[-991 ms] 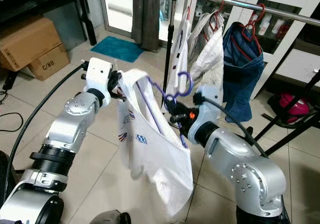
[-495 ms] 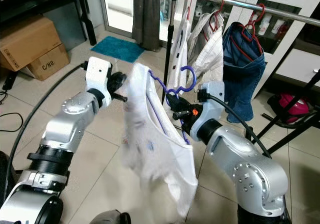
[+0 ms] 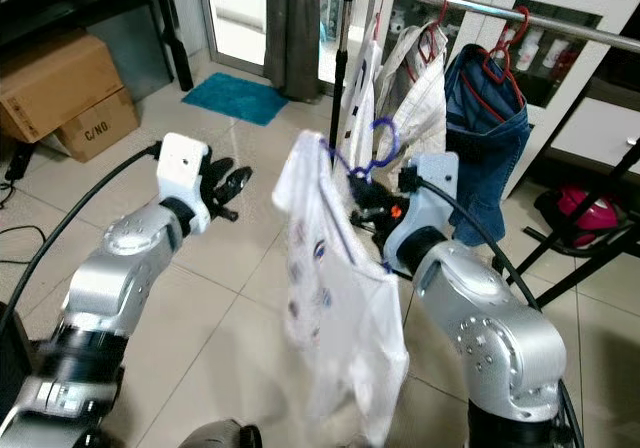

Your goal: Hang hanger

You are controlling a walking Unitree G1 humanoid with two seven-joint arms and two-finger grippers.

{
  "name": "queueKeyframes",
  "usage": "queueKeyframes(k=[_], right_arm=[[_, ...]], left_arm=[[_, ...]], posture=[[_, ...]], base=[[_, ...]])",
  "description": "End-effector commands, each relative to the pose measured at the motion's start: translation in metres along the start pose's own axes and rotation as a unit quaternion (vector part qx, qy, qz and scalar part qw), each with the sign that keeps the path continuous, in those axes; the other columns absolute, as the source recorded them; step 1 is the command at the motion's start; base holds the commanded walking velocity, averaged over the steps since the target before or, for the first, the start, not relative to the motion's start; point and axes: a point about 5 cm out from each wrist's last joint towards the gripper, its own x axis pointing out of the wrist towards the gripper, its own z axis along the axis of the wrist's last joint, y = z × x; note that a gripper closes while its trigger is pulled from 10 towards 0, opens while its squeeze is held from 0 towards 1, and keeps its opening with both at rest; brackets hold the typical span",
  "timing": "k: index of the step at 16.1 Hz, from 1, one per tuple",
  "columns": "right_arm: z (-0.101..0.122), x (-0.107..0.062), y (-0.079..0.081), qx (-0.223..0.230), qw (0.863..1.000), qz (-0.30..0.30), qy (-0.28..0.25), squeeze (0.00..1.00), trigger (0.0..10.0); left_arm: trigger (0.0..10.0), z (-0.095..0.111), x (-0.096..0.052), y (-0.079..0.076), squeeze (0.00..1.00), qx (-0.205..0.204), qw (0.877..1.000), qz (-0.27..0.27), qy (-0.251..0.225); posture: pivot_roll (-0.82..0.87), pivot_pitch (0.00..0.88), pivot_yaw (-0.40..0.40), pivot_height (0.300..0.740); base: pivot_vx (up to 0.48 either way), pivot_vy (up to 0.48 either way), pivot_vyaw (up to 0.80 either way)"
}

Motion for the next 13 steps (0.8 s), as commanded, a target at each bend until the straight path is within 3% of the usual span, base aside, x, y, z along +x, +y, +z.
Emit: queueKeyframes(k=[1, 2, 5, 7, 10, 13], right_arm=[[-0.001, -0.001, -0.006, -0.02, 0.999, -0.024, -0.005, 0.0, 10.0], [-0.005, -0.002, -0.006, -0.038, 0.999, -0.03, -0.006, 0.0, 10.0], [-0.009, -0.002, -0.004, -0.032, 0.998, -0.049, -0.03, 0.0, 10.0], [-0.017, -0.009, -0.015, -0.033, 0.995, -0.094, -0.03, 0.0, 10.0], [-0.026, -0.017, -0.023, -0.033, 0.99, -0.132, -0.026, 0.0, 10.0], [-0.027, -0.011, -0.022, -0.05, 0.989, -0.136, -0.032, 0.0, 10.0]], left_arm=[[10.0, 0.001, -0.004, -0.001, 0.11, -0.002, 1.0, 0.002, 0.0], [10.0, -0.001, -0.008, -0.002, 0.0, 0.004, 1.0, 0.007, 0.0], [10.0, -0.01, -0.019, -0.007, 0.0, 0.011, 1.0, 0.006, 0.005], [10.0, -0.017, -0.032, -0.008, 0.0, 0.005, 1.0, 0.02, 0.003], [10.0, -0.013, -0.042, -0.007, 0.0, 0.038, 0.998, 0.04, -0.016], [10.0, -0.007, -0.044, 0.001, 0.0, 0.052, 0.996, 0.065, -0.026]], posture=[[-0.03, 0.006, 0.0, 0.74], [-0.02, 0.006, 0.007, 0.74], [-0.02, 0.004, 0.022, 0.74], [-0.02, 0.014, 0.033, 0.74], [-0.01, 0.018, 0.028, 0.74], [0.02, 0.0, 0.026, 0.74]], base=[[0.0, 0.0, 0.0], [0.0, 0.0, 0.0], [0.0, 0.0, 0.0], [0.0, 0.0, 0.0], [0.0, 0.0, 0.0], [0.0, 0.0, 0.0]])
